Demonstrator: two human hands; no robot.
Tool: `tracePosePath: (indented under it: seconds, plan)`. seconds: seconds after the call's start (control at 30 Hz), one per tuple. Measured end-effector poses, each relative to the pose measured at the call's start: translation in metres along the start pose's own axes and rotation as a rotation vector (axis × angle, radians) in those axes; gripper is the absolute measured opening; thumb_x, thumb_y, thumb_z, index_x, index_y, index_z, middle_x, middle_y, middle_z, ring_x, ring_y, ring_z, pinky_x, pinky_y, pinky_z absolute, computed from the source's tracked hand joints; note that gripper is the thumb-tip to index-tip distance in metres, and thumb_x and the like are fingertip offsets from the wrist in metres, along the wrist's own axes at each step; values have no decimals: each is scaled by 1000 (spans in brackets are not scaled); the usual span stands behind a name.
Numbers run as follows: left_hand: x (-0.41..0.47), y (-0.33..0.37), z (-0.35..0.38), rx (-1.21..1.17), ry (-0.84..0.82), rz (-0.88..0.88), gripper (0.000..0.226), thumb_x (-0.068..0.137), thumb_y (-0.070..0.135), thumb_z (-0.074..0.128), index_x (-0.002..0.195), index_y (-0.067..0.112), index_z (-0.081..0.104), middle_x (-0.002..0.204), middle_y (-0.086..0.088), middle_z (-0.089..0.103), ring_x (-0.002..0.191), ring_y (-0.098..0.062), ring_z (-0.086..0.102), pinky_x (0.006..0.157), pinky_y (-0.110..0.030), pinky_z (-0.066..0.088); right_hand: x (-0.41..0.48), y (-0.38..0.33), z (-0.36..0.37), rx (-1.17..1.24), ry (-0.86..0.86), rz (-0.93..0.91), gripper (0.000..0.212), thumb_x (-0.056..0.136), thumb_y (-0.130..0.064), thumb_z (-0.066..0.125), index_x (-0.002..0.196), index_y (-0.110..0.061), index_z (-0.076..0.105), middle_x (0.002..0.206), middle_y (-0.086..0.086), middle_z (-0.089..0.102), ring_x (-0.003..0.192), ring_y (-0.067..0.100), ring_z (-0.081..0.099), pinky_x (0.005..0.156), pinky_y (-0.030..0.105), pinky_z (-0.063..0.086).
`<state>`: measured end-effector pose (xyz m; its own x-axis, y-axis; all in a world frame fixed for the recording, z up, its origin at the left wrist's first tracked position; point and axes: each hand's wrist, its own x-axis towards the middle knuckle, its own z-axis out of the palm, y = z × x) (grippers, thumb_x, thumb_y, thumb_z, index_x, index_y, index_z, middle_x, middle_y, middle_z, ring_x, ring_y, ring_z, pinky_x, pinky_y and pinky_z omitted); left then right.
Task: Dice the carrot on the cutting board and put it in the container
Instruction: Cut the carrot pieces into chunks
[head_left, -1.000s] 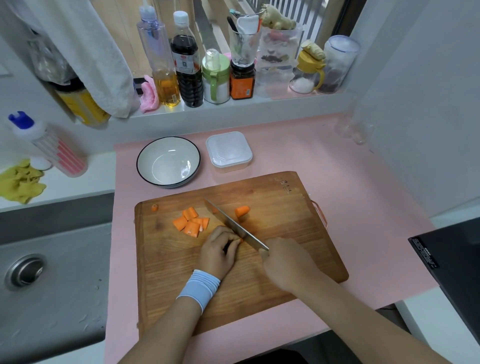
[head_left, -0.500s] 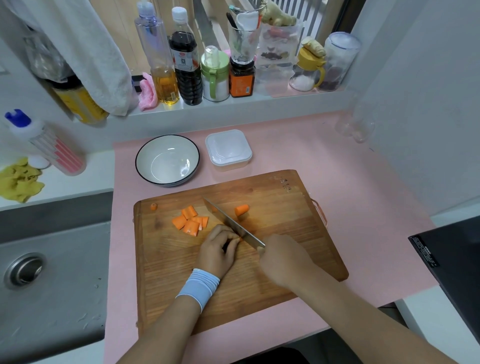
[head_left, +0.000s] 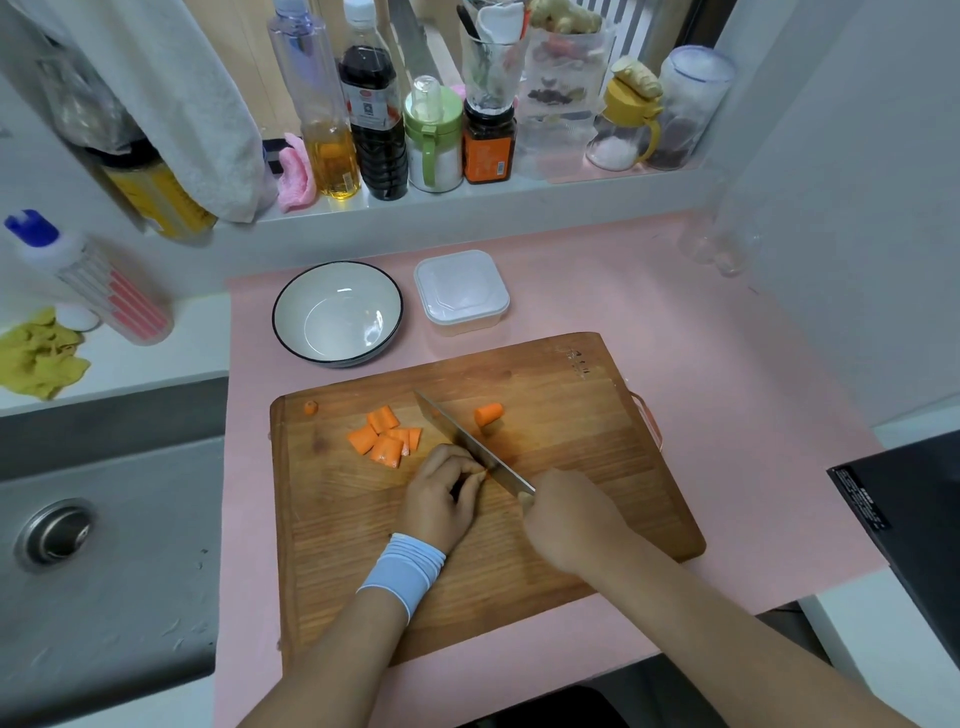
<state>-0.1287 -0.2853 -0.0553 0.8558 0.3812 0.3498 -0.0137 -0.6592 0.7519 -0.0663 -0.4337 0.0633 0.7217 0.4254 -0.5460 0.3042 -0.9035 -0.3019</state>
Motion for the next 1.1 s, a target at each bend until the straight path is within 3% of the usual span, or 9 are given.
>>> tracePosePath:
  seconds: [0.13, 0.37, 0.5, 0.73, 1.1]
  plan:
    - [-1, -2, 0, -1, 2, 2, 9, 80, -1, 73, 82, 6, 69, 91, 0, 62, 84, -6, 59, 81, -14, 46, 3, 3, 3, 26, 2, 5, 20, 101, -30, 49, 97, -16, 64, 90, -1, 61, 82, 19, 59, 68, 29, 44]
    - [-1, -1, -1, -8, -1, 1, 8, 81, -1, 73, 83, 6, 70, 93, 1, 62, 86, -6, 59, 83, -12, 44, 13, 1, 14, 60, 36, 55, 26, 100, -33, 50, 103, -14, 68, 102, 7, 69, 77, 21, 53, 69, 28, 40]
    - [-5, -2, -1, 8, -8, 20, 3, 84, 5, 71, 87, 7, 71, 95, 0, 62, 89, -9, 61, 84, -18, 48, 12, 2, 13, 77, 30, 66, 28, 100, -34, 51, 104, -11, 68, 104, 9, 69, 91, 28, 65, 71, 28, 41]
    - [-8, -1, -1, 70, 2, 72, 6, 84, 3, 72, 90, 6, 72, 95, -4, 64, 89, -12, 62, 85, -18, 49, 10, 1, 11, 91, 9, 55, 26, 100, -32, 52, 105, -13, 69, 101, 7, 69, 92, 25, 66, 72, 32, 48]
    - [-8, -1, 0, 74, 24, 55, 7, 88, 10, 66, 87, 7, 72, 92, -2, 65, 86, -11, 63, 83, -19, 51, -6, 2, 5, 59, 50, -37, 19, 101, -31, 48, 90, -23, 61, 87, -3, 64, 82, 18, 62, 69, 32, 49]
